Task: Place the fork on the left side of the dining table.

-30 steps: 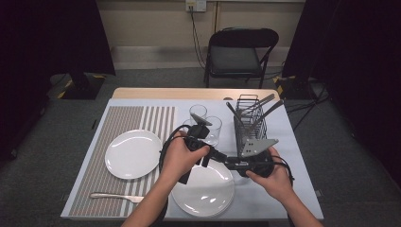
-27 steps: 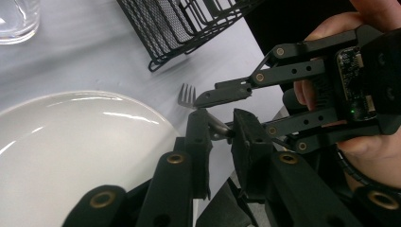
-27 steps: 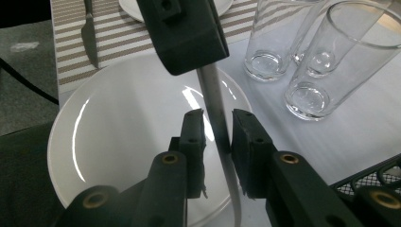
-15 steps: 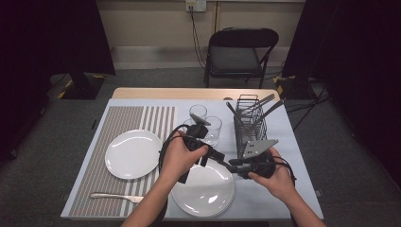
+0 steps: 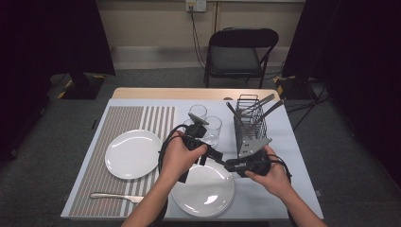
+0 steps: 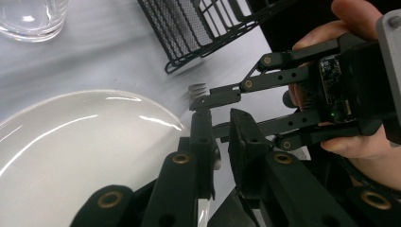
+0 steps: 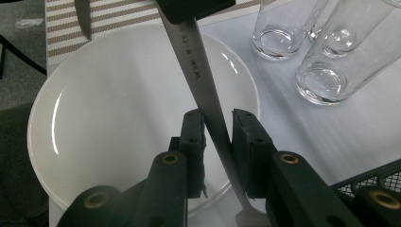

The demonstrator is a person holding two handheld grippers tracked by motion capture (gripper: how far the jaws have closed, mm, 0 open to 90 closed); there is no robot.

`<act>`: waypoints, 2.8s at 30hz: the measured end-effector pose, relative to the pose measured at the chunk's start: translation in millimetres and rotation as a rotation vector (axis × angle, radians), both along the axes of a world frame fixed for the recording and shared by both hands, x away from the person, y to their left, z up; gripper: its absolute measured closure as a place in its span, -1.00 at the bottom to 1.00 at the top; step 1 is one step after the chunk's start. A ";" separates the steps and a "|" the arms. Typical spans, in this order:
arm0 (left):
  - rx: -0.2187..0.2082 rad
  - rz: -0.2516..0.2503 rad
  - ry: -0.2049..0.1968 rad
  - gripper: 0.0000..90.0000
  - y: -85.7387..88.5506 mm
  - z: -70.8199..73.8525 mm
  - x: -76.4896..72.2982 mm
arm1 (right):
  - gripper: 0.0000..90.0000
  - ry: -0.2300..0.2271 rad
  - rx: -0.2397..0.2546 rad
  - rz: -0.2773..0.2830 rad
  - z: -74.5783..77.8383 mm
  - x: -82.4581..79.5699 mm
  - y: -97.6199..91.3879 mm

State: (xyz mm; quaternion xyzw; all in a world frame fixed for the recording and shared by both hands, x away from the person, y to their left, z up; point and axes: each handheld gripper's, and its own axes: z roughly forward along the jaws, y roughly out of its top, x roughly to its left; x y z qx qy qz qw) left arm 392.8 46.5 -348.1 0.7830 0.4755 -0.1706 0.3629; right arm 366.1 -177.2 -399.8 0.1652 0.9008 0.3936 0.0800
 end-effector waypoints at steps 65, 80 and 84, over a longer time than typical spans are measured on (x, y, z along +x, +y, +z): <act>-0.120 0.108 -0.015 0.93 3.7 -38.0 -2.5 | 0.67 -0.010 0.031 -0.034 -8.7 -6.3 0.9; -0.166 0.120 -0.035 0.93 4.9 -33.6 2.3 | 0.60 0.030 0.004 -0.037 -14.1 -4.8 -5.4; -0.172 0.104 -0.041 0.93 7.6 -28.9 3.4 | 0.59 0.026 0.004 -0.024 -10.0 -6.9 -2.5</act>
